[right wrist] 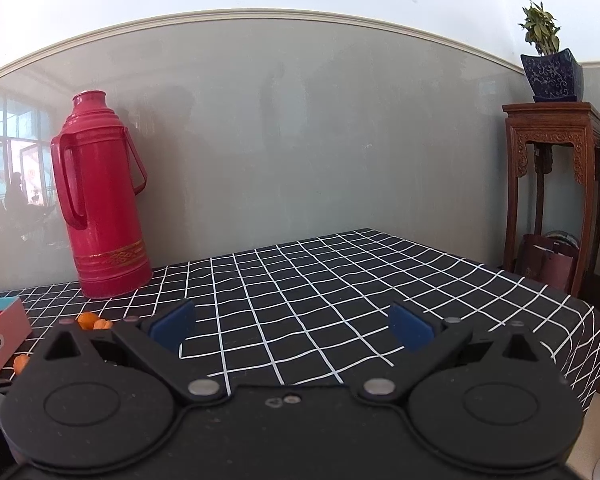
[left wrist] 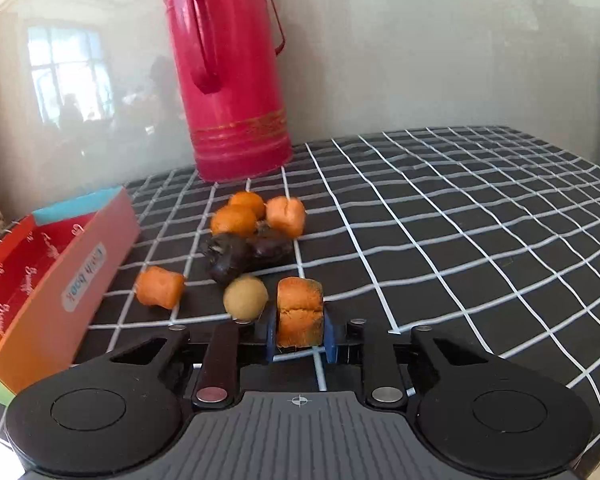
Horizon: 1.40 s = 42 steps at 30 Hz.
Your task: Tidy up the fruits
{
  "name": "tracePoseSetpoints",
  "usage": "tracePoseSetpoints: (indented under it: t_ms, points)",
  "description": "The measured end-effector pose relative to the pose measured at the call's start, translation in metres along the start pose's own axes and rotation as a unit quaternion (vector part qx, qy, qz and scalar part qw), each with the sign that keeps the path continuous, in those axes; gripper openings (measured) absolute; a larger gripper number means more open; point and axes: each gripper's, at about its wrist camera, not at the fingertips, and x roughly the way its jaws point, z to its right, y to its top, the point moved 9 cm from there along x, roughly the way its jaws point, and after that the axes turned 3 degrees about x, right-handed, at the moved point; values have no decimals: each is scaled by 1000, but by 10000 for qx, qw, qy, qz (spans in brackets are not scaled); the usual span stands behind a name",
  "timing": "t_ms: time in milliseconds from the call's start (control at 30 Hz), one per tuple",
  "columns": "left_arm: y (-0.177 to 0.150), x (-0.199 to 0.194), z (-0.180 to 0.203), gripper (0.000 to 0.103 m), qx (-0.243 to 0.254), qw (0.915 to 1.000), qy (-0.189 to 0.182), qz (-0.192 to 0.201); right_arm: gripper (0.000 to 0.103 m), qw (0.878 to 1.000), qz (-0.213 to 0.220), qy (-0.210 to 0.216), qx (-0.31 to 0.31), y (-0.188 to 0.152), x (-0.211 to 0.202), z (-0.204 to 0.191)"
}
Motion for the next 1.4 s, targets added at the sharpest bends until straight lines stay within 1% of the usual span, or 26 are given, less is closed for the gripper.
tracePoseSetpoints:
  t_ms: [67, 133, 233, 300, 333, 400, 533, 600, 700, 767, 800, 833, 867, 900, 933, 967, 1000, 1100, 1133, 1167, 1200, 1267, 1300, 1400]
  points:
    - [5, -8, -11, 23, -63, 9996, 181, 212, 97, 10000, 33, 17, -33, 1, -1, -2]
    - [13, -17, -28, 23, -125, 9978, 452, 463, 97, 10000, 34, 74, -12, 1, -1, -4]
    - [22, -32, -63, 23, -259, 9922, 950, 767, 97, 9998, 20, 171, -33, -1, -1, -13]
    - [24, -39, -90, 23, -397, 9876, 1266, 834, 97, 9996, -7, 263, -116, -3, -1, -24]
    - [24, -40, -106, 23, -490, 9853, 1423, 809, 97, 9994, -26, 317, -164, -5, -1, -30]
    - [20, -37, -137, 23, -685, 9817, 1657, 635, 97, 9987, -78, 447, -253, -9, -1, -44]
    - [2, -29, -188, 23, -1106, 9753, 1908, 153, 97, 9960, -168, 742, -462, -17, -3, -76]
    - [-6, -24, -201, 23, -1193, 9739, 1931, -69, 97, 9941, -226, 911, -548, -21, -4, -92]
    - [-20, -20, -216, 24, -1423, 9730, 1772, -394, 97, 9899, -408, 1194, -650, -28, -2, -115]
    - [-26, -20, -222, 24, -1454, 9718, 1782, -519, 97, 9862, -563, 1386, -715, -34, 0, -130]
    - [-28, -23, -226, 24, -1501, 9719, 1744, -502, 97, 9839, -664, 1479, -758, -38, 2, -138]
    - [-28, -26, -226, 28, -1552, 9724, 1678, -467, 96, 9818, -770, 1544, -797, -42, 5, -145]
    - [-28, -29, -229, 43, -1577, 9727, 1648, -439, 93, 9798, -873, 1598, -826, -46, 8, -152]
    - [-27, -33, -231, 55, -1584, 9723, 1673, -385, 88, 9773, -985, 1674, -847, -49, 11, -159]
    - [-27, -40, -235, 78, -1604, 9713, 1732, -287, 86, 9750, -1069, 1741, -878, -52, 15, -165]
    - [-25, -47, -240, 88, -1618, 9702, 1799, -146, 80, 9735, -1120, 1763, -935, -55, 17, -171]
    - [-22, -54, -244, 88, -1601, 9694, 1858, 8, 75, 9720, -1180, 1770, -996, -57, 19, -176]
    - [-19, -72, -258, 91, -1515, 9679, 1985, 295, 66, 9674, -1449, 1838, -970, -66, 27, -186]
    - [-20, -75, -263, 93, -1543, 9663, 2033, 324, 66, 9665, -1539, 1808, -976, -69, 30, -189]
    - [-22, -79, -269, 94, -1589, 9647, 2071, 340, 63, 9658, -1631, 1769, -967, -72, 35, -191]
    - [-24, -81, -275, 94, -1637, 9627, 2126, 344, 56, 9651, -1716, 1744, -936, -75, 38, -192]
    - [-29, -86, -290, 94, -1722, 9585, 2244, 343, 47, 9634, -1893, 1702, -839, -80, 44, -194]
    - [-31, -89, -296, 94, -1766, 9563, 2304, 350, 45, 9630, -1949, 1680, -807, -82, 46, -195]
    - [-39, -96, -314, 95, -1875, 9501, 2466, 365, 45, 9635, -2014, 1589, -763, -85, 52, -198]
